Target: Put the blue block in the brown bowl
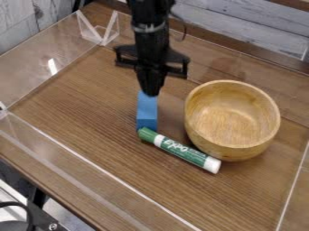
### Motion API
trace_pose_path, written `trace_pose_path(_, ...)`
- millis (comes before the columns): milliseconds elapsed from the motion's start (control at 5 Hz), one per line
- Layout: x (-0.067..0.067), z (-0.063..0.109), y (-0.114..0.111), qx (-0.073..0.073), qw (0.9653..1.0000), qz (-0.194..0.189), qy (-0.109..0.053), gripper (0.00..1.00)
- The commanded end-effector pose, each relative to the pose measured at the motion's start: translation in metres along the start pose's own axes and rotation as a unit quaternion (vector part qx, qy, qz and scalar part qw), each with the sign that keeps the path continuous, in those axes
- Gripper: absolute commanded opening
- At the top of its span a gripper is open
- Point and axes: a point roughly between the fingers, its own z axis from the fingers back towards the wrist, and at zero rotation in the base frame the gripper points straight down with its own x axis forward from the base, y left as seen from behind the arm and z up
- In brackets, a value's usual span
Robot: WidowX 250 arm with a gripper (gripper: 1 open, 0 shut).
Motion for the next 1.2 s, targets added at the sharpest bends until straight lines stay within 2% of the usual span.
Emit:
trace_pose_path(0, 0.019, 0.047, -0.005, -0.003, 0.9985, -0.014, -0.052, 0.0)
trace_pose_path(200, 0.026, 0.07, -0.008, -0.012, 0.9978, -0.019, -0.063, 0.0)
trace_pose_path(400, 0.021, 0.06, -0.008, -0.007, 0.9975, -0.032, -0.062, 1.0)
trace_pose_path(1000, 0.008, 0.037, -0.005, 0.004, 0.997, -0.049, -0.06, 1.0)
